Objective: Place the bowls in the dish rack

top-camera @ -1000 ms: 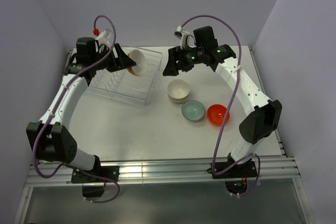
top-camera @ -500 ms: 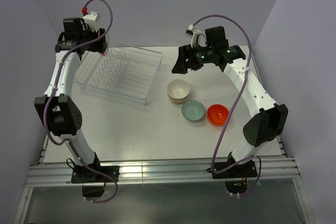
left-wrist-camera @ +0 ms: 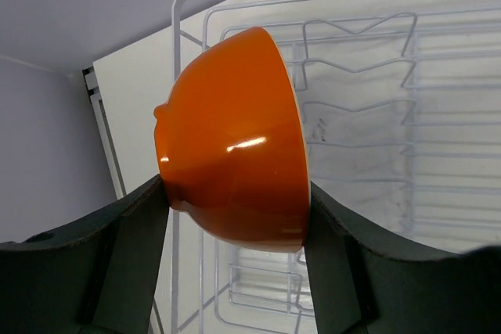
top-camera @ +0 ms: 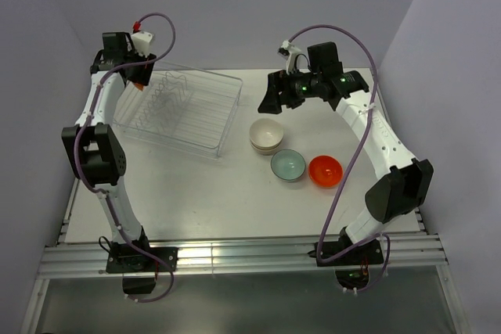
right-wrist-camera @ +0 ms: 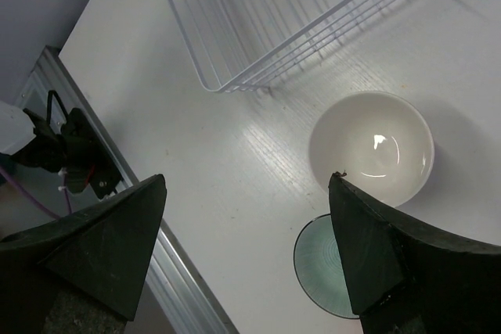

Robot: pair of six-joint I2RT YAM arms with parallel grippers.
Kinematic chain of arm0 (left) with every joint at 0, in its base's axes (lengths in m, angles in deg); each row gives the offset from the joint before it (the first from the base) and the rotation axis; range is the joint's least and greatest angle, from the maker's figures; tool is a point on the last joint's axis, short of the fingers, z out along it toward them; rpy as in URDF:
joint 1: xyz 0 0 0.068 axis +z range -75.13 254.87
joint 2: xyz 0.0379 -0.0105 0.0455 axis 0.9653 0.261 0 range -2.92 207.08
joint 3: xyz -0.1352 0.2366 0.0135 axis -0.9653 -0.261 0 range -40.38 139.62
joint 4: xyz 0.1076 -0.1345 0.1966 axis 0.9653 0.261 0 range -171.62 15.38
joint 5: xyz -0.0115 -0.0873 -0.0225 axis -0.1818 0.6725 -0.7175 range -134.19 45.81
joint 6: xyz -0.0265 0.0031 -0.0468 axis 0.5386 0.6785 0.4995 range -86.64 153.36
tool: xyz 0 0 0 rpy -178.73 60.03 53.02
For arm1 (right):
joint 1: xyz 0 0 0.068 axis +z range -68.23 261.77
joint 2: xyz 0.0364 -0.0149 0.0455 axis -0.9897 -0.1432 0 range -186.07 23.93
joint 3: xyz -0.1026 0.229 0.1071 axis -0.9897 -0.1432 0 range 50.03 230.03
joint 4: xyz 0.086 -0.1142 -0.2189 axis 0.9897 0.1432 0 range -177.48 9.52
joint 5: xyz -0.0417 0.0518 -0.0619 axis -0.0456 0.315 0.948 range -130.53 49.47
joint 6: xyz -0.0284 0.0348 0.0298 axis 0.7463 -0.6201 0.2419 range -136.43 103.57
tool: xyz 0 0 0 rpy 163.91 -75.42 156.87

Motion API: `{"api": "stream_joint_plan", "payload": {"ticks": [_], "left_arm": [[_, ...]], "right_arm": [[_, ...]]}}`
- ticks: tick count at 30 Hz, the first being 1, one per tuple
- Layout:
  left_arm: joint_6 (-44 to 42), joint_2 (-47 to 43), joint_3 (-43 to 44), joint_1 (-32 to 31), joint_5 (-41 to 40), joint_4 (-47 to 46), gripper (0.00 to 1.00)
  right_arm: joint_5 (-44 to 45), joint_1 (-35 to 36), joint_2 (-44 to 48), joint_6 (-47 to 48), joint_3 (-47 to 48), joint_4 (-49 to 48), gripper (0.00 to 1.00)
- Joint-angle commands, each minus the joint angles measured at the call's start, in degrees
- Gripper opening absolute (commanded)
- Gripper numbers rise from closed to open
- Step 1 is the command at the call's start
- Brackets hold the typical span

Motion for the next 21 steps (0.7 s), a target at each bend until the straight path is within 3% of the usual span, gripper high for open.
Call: {"api": "stream_joint_plan", "payload": {"ticks": [1, 21], "left_arm": [[-4.8, 1.2, 3.9, -0.2, -1.9, -3.2, 0.00], [-11.6, 8.9, 6.3, -2.2, -5.5, -5.4, 0.00]], "right_arm": [[0.3, 0.0, 2.5, 1.0, -1.2, -1.1, 0.91], [-0.3, 0.0, 2.4, 1.0, -4.4, -2.6, 0.89]]}}
